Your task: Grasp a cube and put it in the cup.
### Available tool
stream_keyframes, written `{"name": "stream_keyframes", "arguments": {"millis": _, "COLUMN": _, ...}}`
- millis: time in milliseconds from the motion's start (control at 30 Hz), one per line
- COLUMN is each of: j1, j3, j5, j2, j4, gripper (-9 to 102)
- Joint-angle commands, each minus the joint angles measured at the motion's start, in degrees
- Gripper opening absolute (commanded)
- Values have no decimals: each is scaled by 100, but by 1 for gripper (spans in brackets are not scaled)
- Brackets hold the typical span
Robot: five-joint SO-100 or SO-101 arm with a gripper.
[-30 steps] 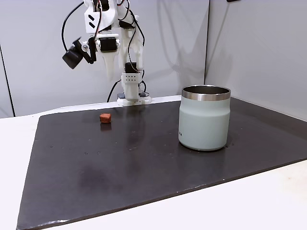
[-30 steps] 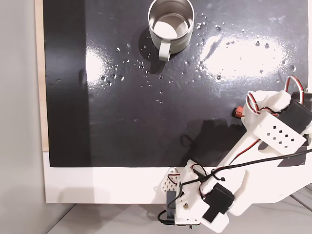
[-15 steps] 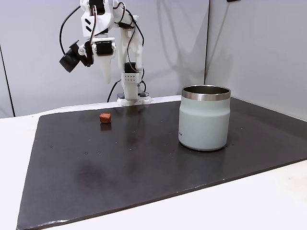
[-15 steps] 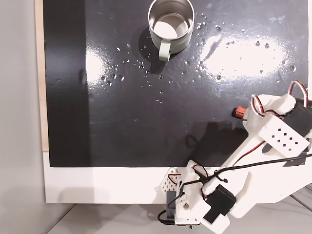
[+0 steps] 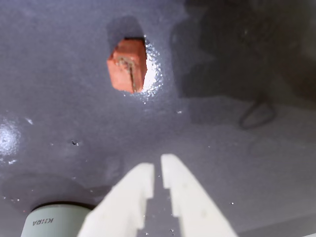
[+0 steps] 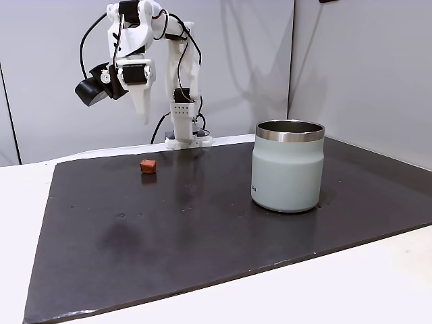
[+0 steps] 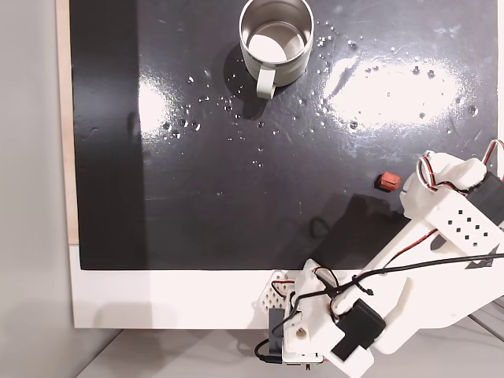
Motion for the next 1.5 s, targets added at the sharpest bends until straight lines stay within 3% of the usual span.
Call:
{"name": "stream_keyframes", "arguments": {"millis": 0, "j1": 62, "j3": 18, "j5": 53, "j2": -26, "j4": -149, "gripper": 5}}
{"name": "stream_keyframes", "arguments": {"millis": 133, "j1": 44, "j3": 88, "j5": -26, "j2": -79, "j4": -149, "gripper": 23}}
{"name": "stream_keyframes", "arguments": {"millis": 300, "j1": 44, "j3": 149, "j5": 9, "j2": -141, "j4": -185, "gripper": 31}}
{"name": "stream_keyframes", "arguments": {"millis": 1467, "j1": -264, "j3": 1679, "j5": 246, "j2": -756, "j4": -1538, "gripper": 32}}
